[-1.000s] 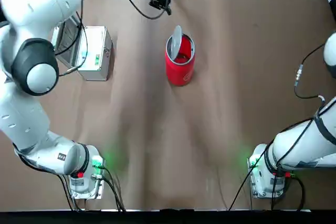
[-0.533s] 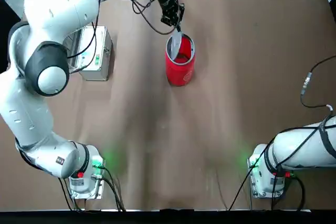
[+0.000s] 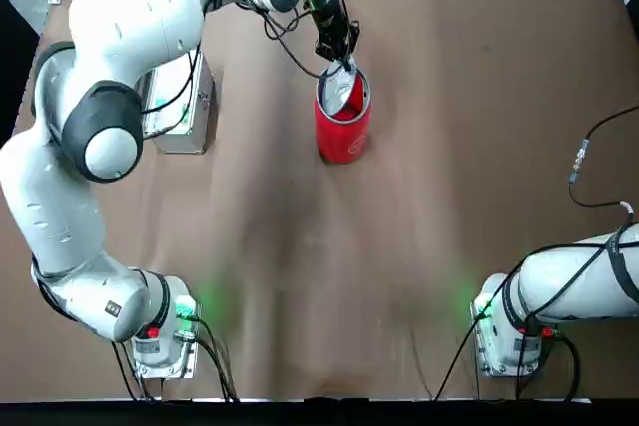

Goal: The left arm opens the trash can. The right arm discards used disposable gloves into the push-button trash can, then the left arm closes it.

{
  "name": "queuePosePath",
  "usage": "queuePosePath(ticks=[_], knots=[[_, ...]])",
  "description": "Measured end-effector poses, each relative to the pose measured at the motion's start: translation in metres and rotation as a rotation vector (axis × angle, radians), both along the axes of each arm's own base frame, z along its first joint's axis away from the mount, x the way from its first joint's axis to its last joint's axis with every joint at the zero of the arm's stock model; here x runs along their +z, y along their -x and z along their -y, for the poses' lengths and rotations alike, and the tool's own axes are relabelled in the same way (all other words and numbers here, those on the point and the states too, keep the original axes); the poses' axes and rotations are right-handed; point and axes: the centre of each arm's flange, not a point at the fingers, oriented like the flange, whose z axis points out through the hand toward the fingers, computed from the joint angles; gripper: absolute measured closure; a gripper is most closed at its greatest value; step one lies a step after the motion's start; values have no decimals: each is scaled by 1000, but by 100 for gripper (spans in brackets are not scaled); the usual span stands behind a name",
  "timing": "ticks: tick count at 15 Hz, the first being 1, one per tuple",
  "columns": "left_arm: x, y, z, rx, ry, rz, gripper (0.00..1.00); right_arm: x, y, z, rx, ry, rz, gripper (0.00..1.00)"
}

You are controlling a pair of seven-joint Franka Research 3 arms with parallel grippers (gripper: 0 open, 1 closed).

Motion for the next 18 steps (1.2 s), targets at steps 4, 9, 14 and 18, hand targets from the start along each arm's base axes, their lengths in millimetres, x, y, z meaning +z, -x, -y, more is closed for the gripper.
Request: queuePosePath(ticks=[4, 9, 14, 18], knots=[[-13, 7, 11, -8, -10, -4, 99, -5, 1, 1, 0, 7, -23, 1], [-32, 15, 28, 11, -43, 37, 99, -17, -3, 5, -8, 8, -14, 1], [-52, 19, 39, 18, -57, 47, 99, -29, -6, 5, -8, 8, -17, 1], [-62, 21, 44, 17, -72, 59, 99, -29, -6, 5, -8, 8, -17, 1]])
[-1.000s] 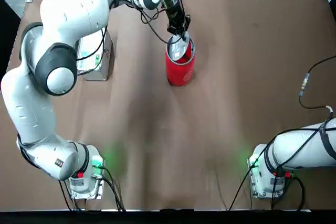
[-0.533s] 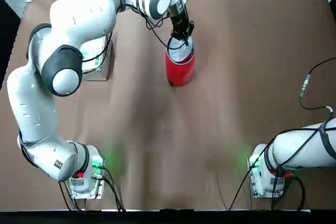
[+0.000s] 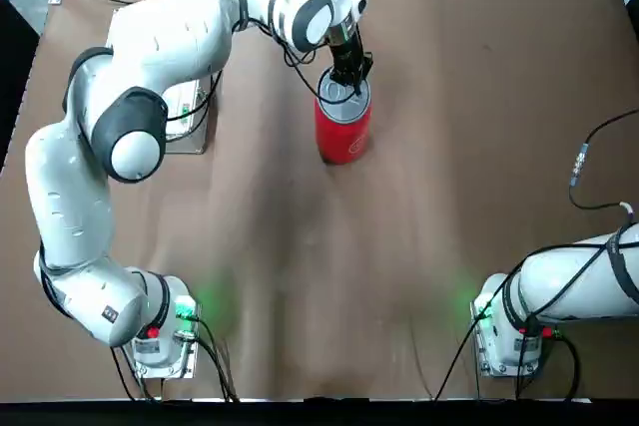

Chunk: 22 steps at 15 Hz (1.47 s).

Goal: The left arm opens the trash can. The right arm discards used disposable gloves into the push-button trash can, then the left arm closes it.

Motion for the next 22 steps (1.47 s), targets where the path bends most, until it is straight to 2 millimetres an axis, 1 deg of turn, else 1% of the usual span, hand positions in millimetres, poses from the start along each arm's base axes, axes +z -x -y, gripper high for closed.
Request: queuePosePath(ticks=[13, 22], knots=[[-1, 3, 4, -9, -12, 16, 99, 5, 0, -2, 4, 0, 13, 1], [1, 1, 3, 31, -16, 6, 99, 7, 0, -4, 10, -2, 19, 1]])
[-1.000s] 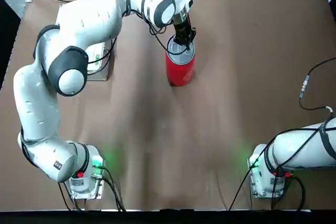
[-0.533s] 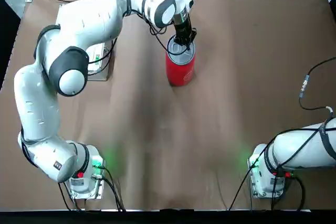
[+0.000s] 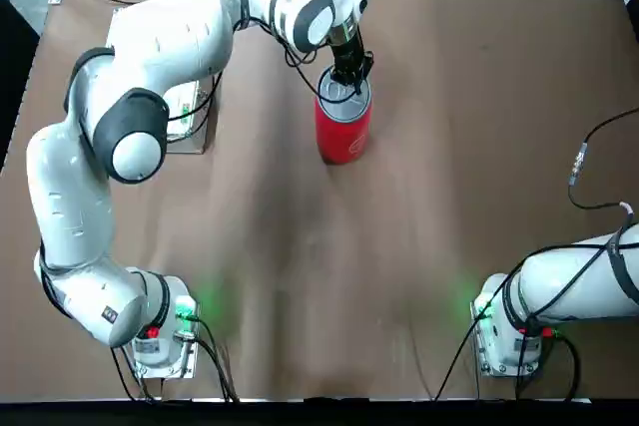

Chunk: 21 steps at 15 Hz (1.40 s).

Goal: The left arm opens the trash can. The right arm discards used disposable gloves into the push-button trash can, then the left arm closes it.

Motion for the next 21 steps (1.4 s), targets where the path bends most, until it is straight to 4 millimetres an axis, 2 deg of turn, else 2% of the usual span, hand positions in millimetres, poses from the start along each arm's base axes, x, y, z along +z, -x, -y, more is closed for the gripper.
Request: queuePosePath(ticks=[5, 11, 14, 16, 19, 21], knots=[[3, -1, -1, 1, -3, 2, 99, -3, 3, 0, -1, -6, -30, 1], [17, -2, -8, 1, -18, -1, 99, -3, 2, 0, -1, -6, -23, 2], [34, -11, -23, 38, -35, -9, 99, -4, -1, 2, -5, -6, 1, 2], [51, -25, -44, 82, -54, -20, 97, -5, -1, 2, -11, -13, 0, 2], [74, -45, -81, 139, -88, -38, 72, -6, -1, 0, -26, -35, -3, 2], [89, -51, -101, 156, -115, -45, 53, -9, 0, -1, -26, -39, -18, 1]])
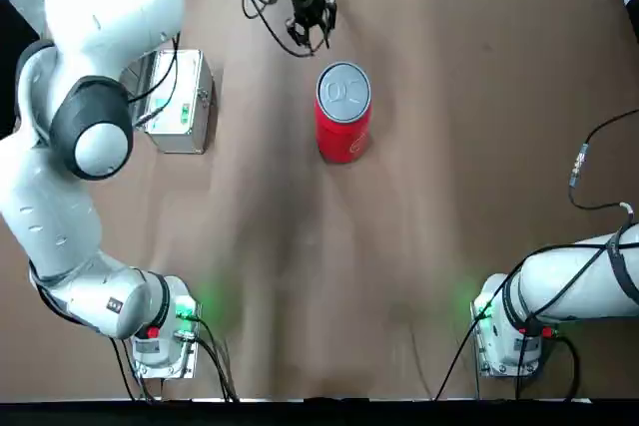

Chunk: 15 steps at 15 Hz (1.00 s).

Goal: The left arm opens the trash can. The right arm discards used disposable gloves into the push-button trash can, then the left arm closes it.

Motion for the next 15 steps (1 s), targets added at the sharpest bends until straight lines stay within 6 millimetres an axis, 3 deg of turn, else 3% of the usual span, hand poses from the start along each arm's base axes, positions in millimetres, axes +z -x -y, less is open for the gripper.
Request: queuePosePath(ticks=[2, 3, 5, 11, 15], knots=[[15, -10, -26, 24, -38, 6, 37, -3, 1, 0, 1, -1, -18, 1], [31, -27, -61, 34, -68, 32, 19, -6, 4, 0, 2, -3, -44, 1], [45, -42, -96, 26, -81, 49, 2, -7, 5, 0, 2, -4, -55, 1], [64, -81, -185, -56, -104, 114, 1, -8, 5, 0, 2, -3, -55, 1], [79, -91, -235, -195, -145, 142, 1, -7, 5, -1, 2, -3, -55, 1]])
